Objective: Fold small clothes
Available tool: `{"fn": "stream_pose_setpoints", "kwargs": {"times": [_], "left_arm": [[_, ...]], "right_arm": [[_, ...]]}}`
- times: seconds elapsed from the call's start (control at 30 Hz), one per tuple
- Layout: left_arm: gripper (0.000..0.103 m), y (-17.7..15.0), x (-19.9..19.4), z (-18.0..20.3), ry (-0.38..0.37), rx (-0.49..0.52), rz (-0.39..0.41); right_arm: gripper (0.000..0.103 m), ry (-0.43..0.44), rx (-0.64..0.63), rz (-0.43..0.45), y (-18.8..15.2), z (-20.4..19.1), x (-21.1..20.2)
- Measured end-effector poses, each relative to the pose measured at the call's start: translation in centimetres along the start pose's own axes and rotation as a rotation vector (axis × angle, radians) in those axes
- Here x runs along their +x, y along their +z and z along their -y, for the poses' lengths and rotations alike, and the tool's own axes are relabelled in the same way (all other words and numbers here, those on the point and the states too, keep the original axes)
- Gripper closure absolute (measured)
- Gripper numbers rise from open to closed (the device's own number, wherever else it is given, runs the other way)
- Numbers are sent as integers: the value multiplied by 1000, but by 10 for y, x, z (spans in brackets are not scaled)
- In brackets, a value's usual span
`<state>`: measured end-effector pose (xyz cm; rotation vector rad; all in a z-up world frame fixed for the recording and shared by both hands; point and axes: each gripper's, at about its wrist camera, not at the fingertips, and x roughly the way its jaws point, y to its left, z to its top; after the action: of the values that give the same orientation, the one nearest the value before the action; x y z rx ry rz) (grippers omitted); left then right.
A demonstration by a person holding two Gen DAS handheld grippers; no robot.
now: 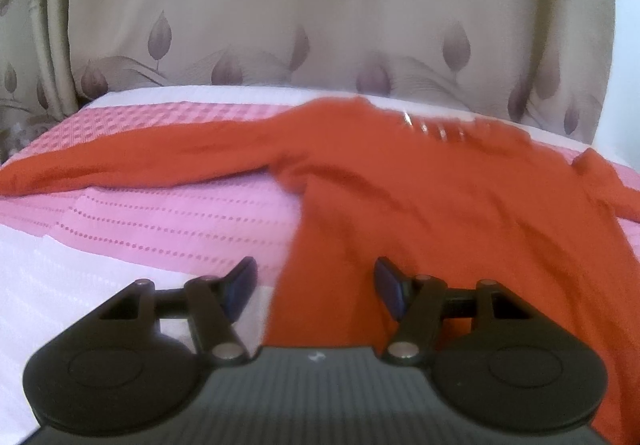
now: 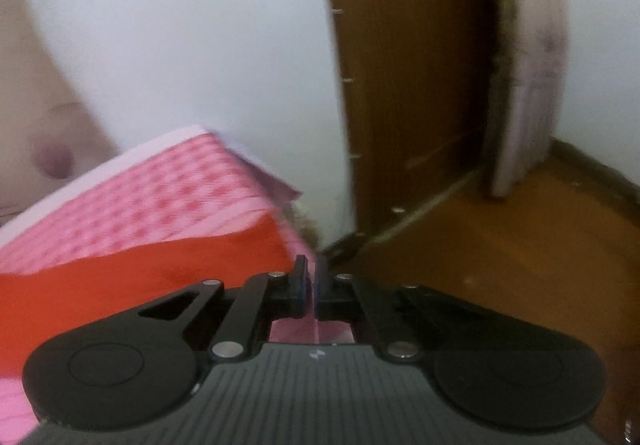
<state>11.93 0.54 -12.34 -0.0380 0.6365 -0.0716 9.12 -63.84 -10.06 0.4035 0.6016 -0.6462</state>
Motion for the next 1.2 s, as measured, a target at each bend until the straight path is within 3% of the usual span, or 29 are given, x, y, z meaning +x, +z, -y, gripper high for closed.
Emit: {"fn": "stream_pose_setpoints", "kwargs": {"times": [0.03, 0.07, 0.13, 0.23, 0.3, 0.33, 0.37, 0.43, 0.53, 0.63, 0.67, 0.7, 0.73, 0.83, 0.9, 0.93, 0.97, 1.0, 1.03, 1.07, 1.2], "left_arm": [[39, 1, 0, -2, -1, -11, -3], [39, 2, -2, -5, 4, -20, -5], [39, 3, -11, -11, -6, -22, -3], [39, 1, -34, -19, -11, 60, 17], [39, -3, -49, -28, -21, 133, 28], [39, -5, -55, -33, -22, 159, 32], [39, -8, -62, -40, -26, 172, 33], [39, -16, -74, -53, -53, 183, 23], [39, -30, -86, -66, -92, 209, 17], [40, -41, -91, -75, -147, 198, -14], [41, -44, -90, -78, -172, 174, -37], [53, -48, -88, -79, -210, 143, -73], [55, -52, -87, -78, -245, 122, -100], [56, -60, -94, -71, -262, 108, -69], [56, -61, -96, -70, -315, 55, -82], [58, -63, -96, -69, -333, 35, -86], [68, -64, -96, -67, -332, 29, -85], [87, -64, -95, -64, -316, 29, -86], [95, -63, -94, -64, -312, 21, -100], [97, -62, -94, -66, -326, -3, -117], [100, -63, -97, -65, -321, -34, -129]], "right_arm": [[97, 23, 48, 29, -1, 7, -10], [84, 57, 89, 46, -3, 11, -24], [83, 161, 79, 61, -14, 4, -59], [80, 489, 34, -98, -56, -27, -115], [67, 671, 30, -199, -91, -47, -149], [49, 727, 0, -248, -112, -61, -168], [38, 764, -32, -279, -130, -73, -184], [40, 841, -104, -330, -169, -95, -217], [40, 848, -210, -353, -213, -118, -248], [39, 839, -227, -375, -236, -127, -259], [39, 840, -218, -372, -240, -129, -261], [39, 842, -212, -366, -243, -129, -265], [39, 842, -220, -358, -245, -130, -269], [39, 845, -207, -349, -254, -133, -278], [40, 867, -189, -358, -257, -141, -274], [44, 865, -192, -353, -259, -146, -272], [52, 866, -189, -354, -262, -150, -271], [58, 872, -179, -364, -263, -150, -269], [70, 879, -167, -374, -265, -152, -265], [82, 881, -155, -383, -267, -151, -261], [88, 904, -68, -401, -270, -142, -251]]}}
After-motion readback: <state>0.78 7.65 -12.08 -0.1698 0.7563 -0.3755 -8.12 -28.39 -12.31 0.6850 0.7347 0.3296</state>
